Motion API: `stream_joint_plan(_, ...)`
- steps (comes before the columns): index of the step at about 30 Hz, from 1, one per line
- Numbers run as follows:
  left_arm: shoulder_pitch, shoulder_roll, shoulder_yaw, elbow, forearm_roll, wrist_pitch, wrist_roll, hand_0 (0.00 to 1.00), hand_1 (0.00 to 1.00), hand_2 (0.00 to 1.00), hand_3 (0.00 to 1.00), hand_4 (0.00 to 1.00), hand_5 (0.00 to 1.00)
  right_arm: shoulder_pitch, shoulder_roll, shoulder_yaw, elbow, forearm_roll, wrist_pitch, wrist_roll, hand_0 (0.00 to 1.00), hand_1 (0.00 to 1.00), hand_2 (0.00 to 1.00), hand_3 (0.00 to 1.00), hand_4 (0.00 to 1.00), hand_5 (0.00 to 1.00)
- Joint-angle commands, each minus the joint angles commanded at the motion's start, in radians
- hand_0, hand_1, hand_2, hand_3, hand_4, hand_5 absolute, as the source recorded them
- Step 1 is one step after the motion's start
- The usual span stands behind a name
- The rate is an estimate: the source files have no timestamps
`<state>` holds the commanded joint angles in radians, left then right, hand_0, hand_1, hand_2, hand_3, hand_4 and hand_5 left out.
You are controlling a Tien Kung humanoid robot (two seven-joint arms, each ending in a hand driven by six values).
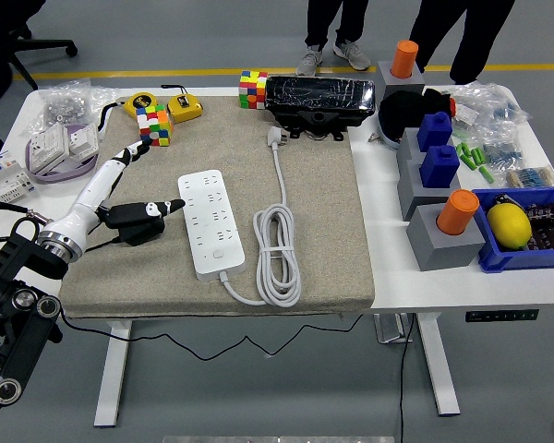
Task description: Pick up the plug,place it near the board,insert it into the board,press the button
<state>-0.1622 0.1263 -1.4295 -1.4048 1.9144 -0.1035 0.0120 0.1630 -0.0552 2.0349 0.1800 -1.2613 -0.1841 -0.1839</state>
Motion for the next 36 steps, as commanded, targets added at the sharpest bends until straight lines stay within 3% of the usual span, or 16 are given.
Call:
stream_joint_plan(17, -0.027, 0.006, 0.079, 0.012, 0.141, -0.002, 0.046, 0.998, 0.998, 0.998, 0.998, 0.998, 0.269, 0.004, -0.001, -0.003, 0.000, 0.004, 0.001, 0.000, 0.790, 0.695, 0.713, 0.762, 0.998, 0.998)
stream_joint_plan(25, -0.052, 0.009, 0.096, 0.065, 0.175, 0.014, 0.043, 0.998, 0.998, 0.998, 0.998, 0.998, 0.268, 0.005, 0.000, -0.003, 0.000, 0.007, 0.001, 0.001, 0.790, 0.695, 0.713, 0.762, 0.998, 0.998)
stream_joint_plan(36, -0.076, 0.005, 0.072, 0.183, 0.172, 0.030, 0.025, 0.998, 0.998, 0.998, 0.998, 0.998, 0.281, 0.008, -0.001, -0.002, 0.000, 0.009, 0.001, 0.002, 0.790, 0.696, 0.713, 0.762, 0.998, 0.998)
